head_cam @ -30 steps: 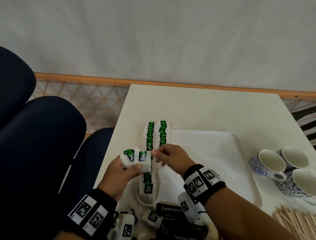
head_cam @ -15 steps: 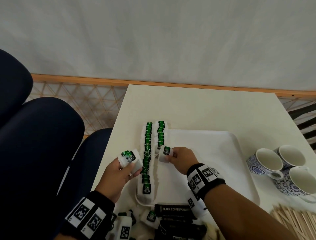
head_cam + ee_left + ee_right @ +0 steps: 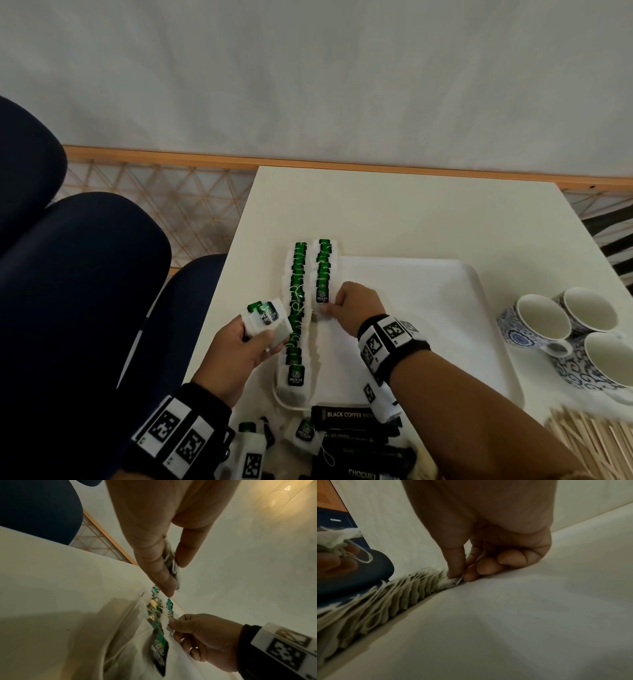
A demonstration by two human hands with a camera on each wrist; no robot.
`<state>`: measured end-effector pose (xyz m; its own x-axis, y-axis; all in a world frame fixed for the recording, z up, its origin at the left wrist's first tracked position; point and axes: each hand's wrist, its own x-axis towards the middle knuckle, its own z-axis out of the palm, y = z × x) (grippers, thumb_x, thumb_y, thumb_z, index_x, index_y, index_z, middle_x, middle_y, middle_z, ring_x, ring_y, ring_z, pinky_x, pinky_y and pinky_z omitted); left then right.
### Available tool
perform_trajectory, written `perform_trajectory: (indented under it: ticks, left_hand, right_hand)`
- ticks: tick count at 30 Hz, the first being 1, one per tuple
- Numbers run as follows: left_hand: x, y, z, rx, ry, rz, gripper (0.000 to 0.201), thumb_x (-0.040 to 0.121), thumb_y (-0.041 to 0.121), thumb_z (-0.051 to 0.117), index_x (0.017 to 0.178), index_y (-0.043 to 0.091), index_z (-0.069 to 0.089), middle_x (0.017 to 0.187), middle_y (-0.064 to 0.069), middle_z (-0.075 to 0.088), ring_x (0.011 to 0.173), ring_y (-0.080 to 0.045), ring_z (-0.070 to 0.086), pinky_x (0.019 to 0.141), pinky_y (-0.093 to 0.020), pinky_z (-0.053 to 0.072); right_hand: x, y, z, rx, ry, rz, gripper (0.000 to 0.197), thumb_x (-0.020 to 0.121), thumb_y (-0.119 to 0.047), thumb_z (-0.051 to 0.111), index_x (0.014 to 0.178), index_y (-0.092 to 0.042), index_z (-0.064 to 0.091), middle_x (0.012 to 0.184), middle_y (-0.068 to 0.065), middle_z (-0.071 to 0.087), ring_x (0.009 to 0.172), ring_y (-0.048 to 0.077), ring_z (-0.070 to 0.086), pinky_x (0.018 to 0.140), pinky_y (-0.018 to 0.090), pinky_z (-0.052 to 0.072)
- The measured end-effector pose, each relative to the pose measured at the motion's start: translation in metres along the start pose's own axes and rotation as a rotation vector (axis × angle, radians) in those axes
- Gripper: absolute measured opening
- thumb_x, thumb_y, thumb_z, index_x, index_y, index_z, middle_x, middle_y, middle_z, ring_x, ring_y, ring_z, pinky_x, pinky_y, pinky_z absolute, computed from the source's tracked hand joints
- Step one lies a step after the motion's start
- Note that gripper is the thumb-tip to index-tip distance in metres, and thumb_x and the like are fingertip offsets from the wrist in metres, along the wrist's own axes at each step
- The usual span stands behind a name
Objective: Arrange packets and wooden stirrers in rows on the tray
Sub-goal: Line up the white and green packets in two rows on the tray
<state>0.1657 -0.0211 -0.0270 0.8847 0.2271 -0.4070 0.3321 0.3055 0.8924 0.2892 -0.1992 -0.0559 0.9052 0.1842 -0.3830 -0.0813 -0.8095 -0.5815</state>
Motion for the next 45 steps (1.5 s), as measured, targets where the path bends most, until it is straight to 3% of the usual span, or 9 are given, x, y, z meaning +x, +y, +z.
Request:
perform_trajectory:
  ticks: [5,9,13,16,21,30,36,40,45]
  left_hand:
    - [0.001,-0.002,-0.002,0.072,0.014,0.031,0.028,0.090,-0.007,0.056,0.107,0.015,0.063,0.105,-0.009,0.072,0.098,-0.025,0.069,0.075,-0.029,0.059]
    - [-0.002,0.000,0.001,0.091,-0.019,0.052,0.029,0.086,-0.005,0.062,0.108,0.014,0.065,0.101,-0.009,0.074,0.096,-0.027,0.070,0.079,-0.038,0.058]
    - [-0.004,0.001,0.005,0.131,0.007,0.079,0.028,0.083,-0.002,0.068,0.105,0.014,0.068,0.097,-0.010,0.074,0.091,-0.028,0.070,0.082,-0.044,0.057]
    - [-0.002,0.001,0.004,0.096,0.058,0.071,0.018,0.087,-0.003,0.062,0.099,0.008,0.067,0.093,-0.015,0.073,0.088,-0.031,0.069,0.079,-0.039,0.058]
    - [-0.001,0.000,-0.003,-0.004,0.071,-0.003,0.020,0.095,0.001,0.050,0.103,0.010,0.066,0.097,-0.011,0.073,0.091,-0.031,0.071,0.072,-0.028,0.060]
    - [-0.001,-0.002,0.001,-0.009,0.067,-0.033,0.020,0.097,0.003,0.048,0.109,0.008,0.064,0.104,-0.014,0.071,0.095,-0.032,0.070,0.076,-0.030,0.060]
    - [-0.001,-0.003,-0.003,-0.010,0.062,-0.045,0.021,0.097,0.002,0.047,0.110,0.007,0.063,0.105,-0.015,0.071,0.096,-0.033,0.069,0.077,-0.031,0.060]
    - [-0.003,-0.004,-0.002,-0.020,0.042,-0.060,0.021,0.095,-0.001,0.049,0.108,0.007,0.063,0.105,-0.014,0.071,0.097,-0.032,0.069,0.073,-0.028,0.060]
    - [-0.005,-0.004,0.000,0.037,-0.002,-0.045,0.020,0.092,0.000,0.055,0.109,0.007,0.062,0.101,-0.012,0.073,0.094,-0.026,0.071,0.077,-0.027,0.059]
  right_hand:
    - [-0.017,-0.010,-0.007,0.192,0.070,-0.120,0.039,0.082,-0.053,0.068,0.089,-0.018,0.052,0.077,-0.004,0.057,0.069,0.012,0.053,0.059,0.022,0.041]
    - [-0.042,-0.029,-0.009,0.334,-0.216,-0.294,0.023,0.081,-0.049,0.071,0.079,-0.028,0.061,0.079,-0.005,0.068,0.068,0.007,0.062,0.067,0.021,0.051]
    - [-0.046,-0.026,-0.002,0.257,-0.226,-0.356,0.021,0.083,-0.033,0.073,0.069,-0.022,0.062,0.068,-0.002,0.064,0.061,0.005,0.055,0.061,0.018,0.046]
    - [-0.037,-0.015,-0.001,0.228,-0.140,-0.282,0.027,0.086,-0.034,0.070,0.078,-0.009,0.064,0.072,0.007,0.067,0.068,0.017,0.061,0.066,0.029,0.049]
    - [-0.022,0.006,0.000,0.062,-0.011,-0.092,0.045,0.089,-0.033,0.065,0.059,-0.017,0.036,0.059,-0.003,0.040,0.055,0.012,0.037,0.051,0.024,0.029]
    - [-0.006,-0.001,0.006,-0.013,-0.015,0.006,0.033,0.087,-0.040,0.067,0.072,-0.016,0.050,0.074,0.000,0.054,0.069,0.017,0.050,0.051,0.021,0.034]
    - [-0.003,-0.004,0.007,0.025,-0.018,0.056,0.038,0.086,-0.041,0.068,0.066,-0.020,0.043,0.070,-0.004,0.050,0.073,0.018,0.051,0.061,0.025,0.038]
    - [-0.003,-0.006,0.009,0.020,-0.018,0.068,0.037,0.086,-0.042,0.068,0.067,-0.022,0.043,0.072,-0.005,0.051,0.064,0.011,0.047,0.050,0.022,0.032]
    - [-0.008,-0.007,0.006,0.105,0.018,0.094,0.034,0.085,-0.042,0.069,0.090,-0.016,0.047,0.088,0.001,0.056,0.078,0.018,0.052,0.055,0.023,0.036]
